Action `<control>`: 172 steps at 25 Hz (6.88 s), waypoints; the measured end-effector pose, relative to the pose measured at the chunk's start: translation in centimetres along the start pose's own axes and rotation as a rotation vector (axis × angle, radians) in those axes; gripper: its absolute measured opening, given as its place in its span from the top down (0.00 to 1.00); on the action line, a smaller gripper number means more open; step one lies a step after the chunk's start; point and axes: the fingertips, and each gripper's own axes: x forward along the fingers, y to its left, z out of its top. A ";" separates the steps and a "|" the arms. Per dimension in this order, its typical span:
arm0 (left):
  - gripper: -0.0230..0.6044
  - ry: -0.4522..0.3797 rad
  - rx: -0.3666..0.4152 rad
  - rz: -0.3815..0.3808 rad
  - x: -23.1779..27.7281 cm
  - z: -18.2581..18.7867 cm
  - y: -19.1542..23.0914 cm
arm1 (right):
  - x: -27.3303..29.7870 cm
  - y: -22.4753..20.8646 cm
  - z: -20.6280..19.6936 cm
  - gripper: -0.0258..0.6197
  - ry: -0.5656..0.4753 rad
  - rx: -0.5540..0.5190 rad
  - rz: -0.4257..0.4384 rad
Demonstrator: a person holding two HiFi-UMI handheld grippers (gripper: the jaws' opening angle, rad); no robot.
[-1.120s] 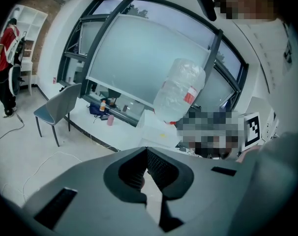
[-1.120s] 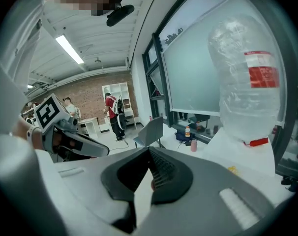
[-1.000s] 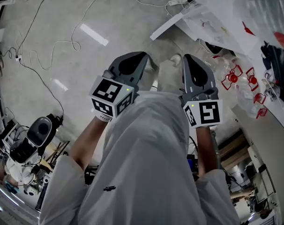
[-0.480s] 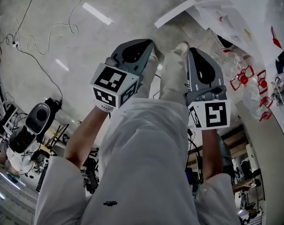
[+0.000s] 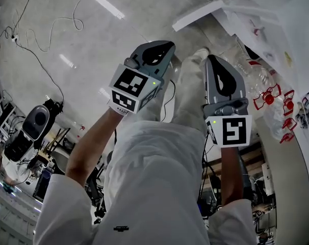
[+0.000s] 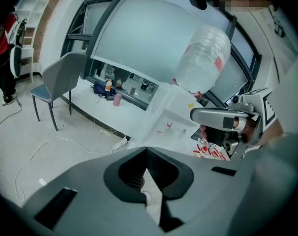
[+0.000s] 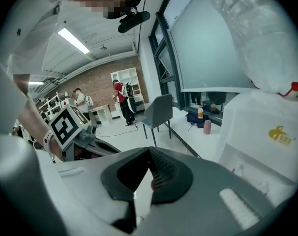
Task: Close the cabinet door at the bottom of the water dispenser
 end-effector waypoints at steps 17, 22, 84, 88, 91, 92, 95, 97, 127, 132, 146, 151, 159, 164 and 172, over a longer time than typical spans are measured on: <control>0.95 0.025 -0.006 0.032 7.9 -4.4 3.4 | 3.6 -1.6 -4.7 0.94 0.043 -0.052 0.109; 0.95 0.054 -0.006 0.055 8.9 -5.7 4.2 | 4.3 -2.2 -6.2 0.94 0.059 -0.044 0.114; 0.83 0.321 -0.052 0.068 23.0 -21.3 13.7 | 9.7 -6.4 -20.0 0.94 0.180 0.075 0.052; 0.83 0.333 -0.053 0.055 23.3 -22.3 12.5 | 9.5 -6.5 -20.5 0.94 0.184 0.076 0.040; 0.83 0.343 -0.065 0.039 23.4 -22.8 11.3 | 9.0 -6.8 -21.4 0.94 0.193 0.077 0.020; 0.83 0.347 -0.064 0.034 23.4 -23.0 10.9 | 8.9 -6.9 -21.8 0.94 0.198 0.080 0.015; 0.83 0.362 -0.054 0.019 23.7 -23.5 9.6 | 8.3 -7.2 -22.7 0.94 0.208 0.087 0.003; 0.83 0.371 -0.047 0.010 24.0 -23.8 9.0 | 7.9 -7.4 -23.2 0.94 0.213 0.095 -0.005; 0.82 0.420 -0.030 -0.124 26.2 -25.3 1.9 | 4.5 -9.5 -28.9 0.94 0.264 0.167 -0.105; 0.82 0.379 -0.031 -0.087 23.9 -24.0 3.7 | 5.3 -8.1 -29.6 0.92 0.278 0.179 -0.087; 0.95 0.319 -0.030 -0.019 20.6 -22.1 5.2 | 9.0 -6.2 -33.8 0.73 0.366 0.254 -0.069; 0.95 0.320 -0.029 -0.003 20.2 -22.3 5.4 | 10.9 -5.5 -35.8 0.68 0.418 0.284 -0.047; 0.95 0.333 -0.031 0.015 20.1 -22.4 6.1 | 12.4 -5.7 -38.9 0.65 0.492 0.345 -0.069; 0.95 0.333 -0.024 0.018 20.1 -22.5 6.1 | 12.3 -5.8 -39.3 0.63 0.498 0.378 -0.078; 0.95 0.333 -0.017 0.018 20.2 -22.3 6.1 | 11.9 -6.1 -40.1 0.61 0.515 0.385 -0.097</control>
